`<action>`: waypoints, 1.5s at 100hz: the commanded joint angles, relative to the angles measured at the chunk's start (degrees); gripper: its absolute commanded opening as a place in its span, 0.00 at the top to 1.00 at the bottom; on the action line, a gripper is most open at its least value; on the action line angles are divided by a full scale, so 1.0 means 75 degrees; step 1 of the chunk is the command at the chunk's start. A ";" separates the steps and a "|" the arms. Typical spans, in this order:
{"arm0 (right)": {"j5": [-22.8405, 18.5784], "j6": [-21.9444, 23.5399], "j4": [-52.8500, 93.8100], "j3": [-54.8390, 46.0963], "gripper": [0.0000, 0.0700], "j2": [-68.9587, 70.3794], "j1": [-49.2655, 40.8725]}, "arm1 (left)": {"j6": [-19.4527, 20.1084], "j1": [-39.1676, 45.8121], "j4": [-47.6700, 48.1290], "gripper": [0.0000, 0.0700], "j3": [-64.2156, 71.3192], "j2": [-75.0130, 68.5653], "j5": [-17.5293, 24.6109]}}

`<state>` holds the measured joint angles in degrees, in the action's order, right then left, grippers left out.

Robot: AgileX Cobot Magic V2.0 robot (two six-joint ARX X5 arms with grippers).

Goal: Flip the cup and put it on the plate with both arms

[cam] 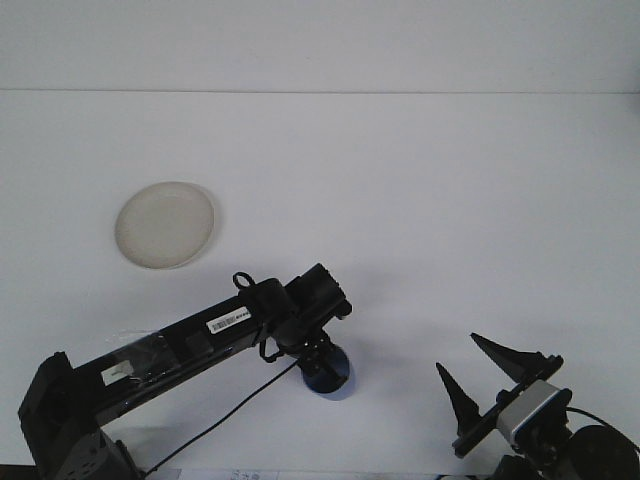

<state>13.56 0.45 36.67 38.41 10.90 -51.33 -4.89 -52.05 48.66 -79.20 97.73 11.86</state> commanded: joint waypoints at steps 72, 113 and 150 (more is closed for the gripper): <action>0.0003 0.0388 -0.0026 0.0032 0.36 -0.0003 -0.0076 | 0.1393 0.5616 0.1163 0.99 -0.1641 -0.1542 -0.1967; -0.0015 0.0807 -0.0003 0.0032 0.36 -0.0006 -0.0076 | 0.1306 0.7373 0.0565 0.99 -0.2256 0.0650 -0.1967; -0.0012 0.0836 0.0032 0.0032 0.36 -0.0003 -0.0076 | 0.1297 0.7446 0.0125 0.99 -0.2261 0.1405 -0.1967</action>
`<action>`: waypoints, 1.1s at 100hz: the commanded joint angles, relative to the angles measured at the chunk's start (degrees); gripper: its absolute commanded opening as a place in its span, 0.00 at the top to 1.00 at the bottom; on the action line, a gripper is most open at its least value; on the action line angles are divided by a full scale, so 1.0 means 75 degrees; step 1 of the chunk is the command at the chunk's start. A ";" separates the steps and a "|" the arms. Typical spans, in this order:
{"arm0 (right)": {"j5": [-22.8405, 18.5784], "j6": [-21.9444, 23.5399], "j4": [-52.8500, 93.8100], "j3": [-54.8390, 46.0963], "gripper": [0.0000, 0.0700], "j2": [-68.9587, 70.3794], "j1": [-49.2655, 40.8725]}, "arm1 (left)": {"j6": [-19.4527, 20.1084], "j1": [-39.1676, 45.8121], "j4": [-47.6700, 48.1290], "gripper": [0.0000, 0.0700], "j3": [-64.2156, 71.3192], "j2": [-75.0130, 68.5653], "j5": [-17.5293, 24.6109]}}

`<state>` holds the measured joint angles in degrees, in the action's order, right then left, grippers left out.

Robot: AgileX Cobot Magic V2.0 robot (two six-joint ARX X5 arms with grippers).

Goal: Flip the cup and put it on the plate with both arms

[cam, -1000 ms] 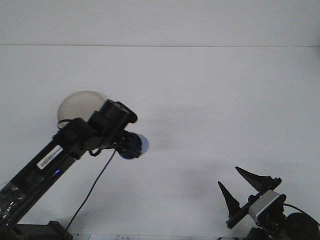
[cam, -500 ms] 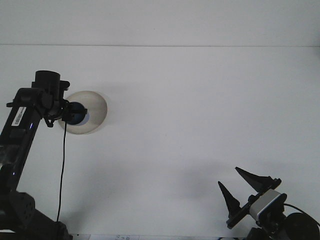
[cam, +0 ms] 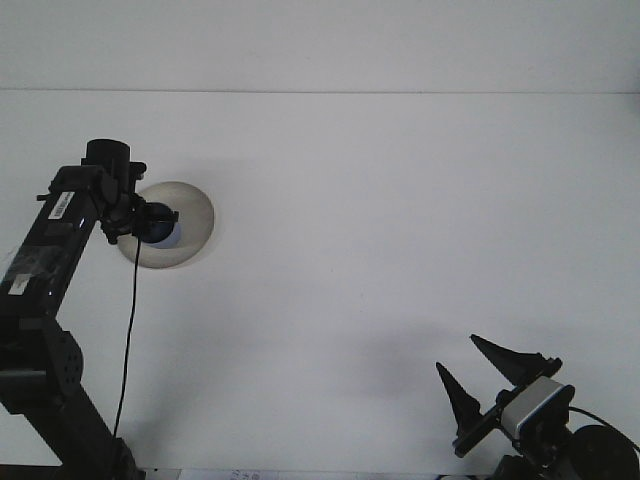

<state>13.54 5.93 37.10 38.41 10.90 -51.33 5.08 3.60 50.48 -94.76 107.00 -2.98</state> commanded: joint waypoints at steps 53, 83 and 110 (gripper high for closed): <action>-0.0006 0.0099 -0.0020 0.0032 0.36 -0.0003 -0.0076 | -0.0775 0.0026 0.0131 0.33 -0.0857 -0.0102 0.0023; 0.0029 0.0087 0.0032 0.0032 0.35 -0.0003 -0.0073 | -0.0938 0.0017 -0.0163 0.33 -0.0953 -0.2736 0.0090; 0.0813 0.0087 0.0029 0.0032 0.30 -0.0003 -0.0064 | -0.1131 -0.0766 -0.0525 0.33 -0.0099 -0.5948 0.1343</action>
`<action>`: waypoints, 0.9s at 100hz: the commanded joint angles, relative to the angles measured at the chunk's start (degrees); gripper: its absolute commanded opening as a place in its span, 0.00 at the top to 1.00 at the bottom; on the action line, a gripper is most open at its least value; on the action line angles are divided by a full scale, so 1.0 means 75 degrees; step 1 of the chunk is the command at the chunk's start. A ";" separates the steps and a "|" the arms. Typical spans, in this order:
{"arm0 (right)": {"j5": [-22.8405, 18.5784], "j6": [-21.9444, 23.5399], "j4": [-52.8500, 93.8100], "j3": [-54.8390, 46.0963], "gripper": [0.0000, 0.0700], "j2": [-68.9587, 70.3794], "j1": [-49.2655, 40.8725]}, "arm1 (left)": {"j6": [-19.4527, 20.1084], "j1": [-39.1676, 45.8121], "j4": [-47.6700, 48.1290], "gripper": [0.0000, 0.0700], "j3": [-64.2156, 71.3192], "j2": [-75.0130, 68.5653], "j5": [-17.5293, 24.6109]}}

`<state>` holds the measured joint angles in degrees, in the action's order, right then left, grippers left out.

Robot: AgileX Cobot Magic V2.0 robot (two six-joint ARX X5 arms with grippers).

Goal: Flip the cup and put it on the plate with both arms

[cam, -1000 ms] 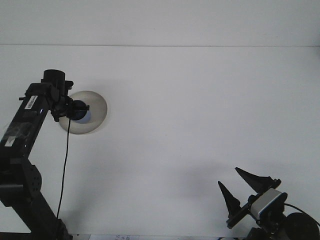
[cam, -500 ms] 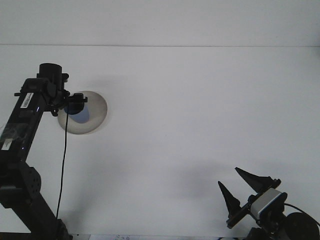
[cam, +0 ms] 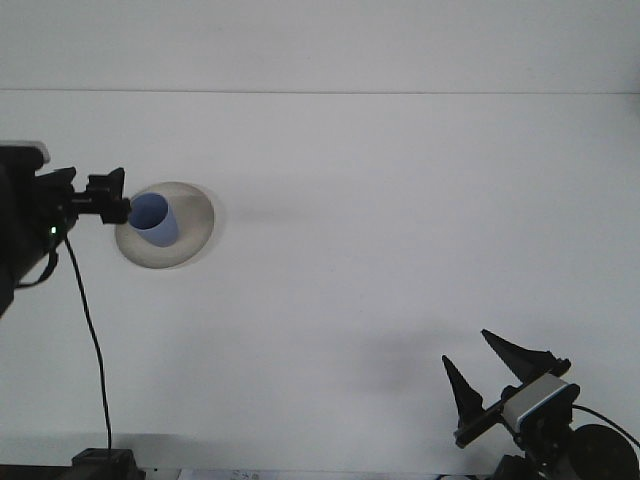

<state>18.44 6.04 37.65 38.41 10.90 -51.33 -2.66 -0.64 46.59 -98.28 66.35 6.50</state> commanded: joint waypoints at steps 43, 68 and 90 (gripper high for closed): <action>0.0431 0.0087 0.0067 0.0032 0.30 -0.0003 -0.0061 | -0.1719 -0.1871 -0.2031 0.33 0.7702 -0.5957 0.0799; 0.0291 0.0085 0.0201 0.0032 0.88 0.0003 -0.0061 | -0.1915 -0.1918 -0.2413 0.73 0.8582 -0.6881 0.0796; 0.0344 0.0076 0.0233 0.0035 0.99 0.0003 -0.0061 | -0.1976 -0.1918 -0.2506 0.98 0.8580 -0.6901 0.0801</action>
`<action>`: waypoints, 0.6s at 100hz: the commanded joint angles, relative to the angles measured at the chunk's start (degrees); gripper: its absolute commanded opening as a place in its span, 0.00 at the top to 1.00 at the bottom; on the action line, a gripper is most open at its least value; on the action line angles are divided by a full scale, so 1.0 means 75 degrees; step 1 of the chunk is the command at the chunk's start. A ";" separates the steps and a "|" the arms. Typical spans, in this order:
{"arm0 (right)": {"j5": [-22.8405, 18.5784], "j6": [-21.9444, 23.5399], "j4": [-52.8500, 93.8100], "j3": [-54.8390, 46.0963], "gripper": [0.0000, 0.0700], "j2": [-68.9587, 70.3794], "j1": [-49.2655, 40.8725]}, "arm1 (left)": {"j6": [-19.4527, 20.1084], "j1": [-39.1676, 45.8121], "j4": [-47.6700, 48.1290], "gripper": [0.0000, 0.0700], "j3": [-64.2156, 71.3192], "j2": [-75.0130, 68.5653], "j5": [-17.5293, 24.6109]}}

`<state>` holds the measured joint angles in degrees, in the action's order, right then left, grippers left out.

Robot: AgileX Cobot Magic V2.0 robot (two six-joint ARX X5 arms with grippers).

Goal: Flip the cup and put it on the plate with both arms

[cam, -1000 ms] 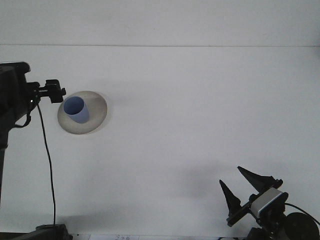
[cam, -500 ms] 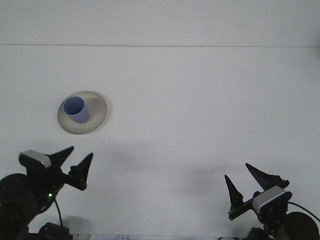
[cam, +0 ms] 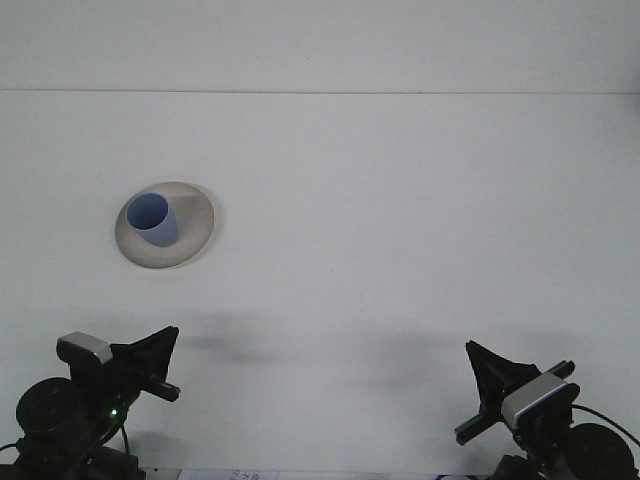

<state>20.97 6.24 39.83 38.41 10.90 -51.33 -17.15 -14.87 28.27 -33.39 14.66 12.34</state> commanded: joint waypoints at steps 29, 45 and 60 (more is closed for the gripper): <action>0.0006 0.0050 -0.0076 0.0035 0.99 0.0003 -0.0061 | -0.0035 -0.0020 -0.0207 0.98 -0.0076 -0.0023 0.0023; 0.0006 0.0050 -0.0076 0.0035 0.99 0.0003 -0.0061 | -0.0035 -0.0020 -0.0207 0.98 -0.0076 -0.0023 0.0023; 0.0006 0.0050 -0.0076 0.0035 0.99 0.0003 -0.0061 | -0.0006 -0.0020 -0.0213 0.98 -0.0076 -0.0023 0.0015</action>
<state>20.99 6.24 39.81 38.41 10.90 -51.33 -17.32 -14.87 27.40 -33.39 14.55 12.34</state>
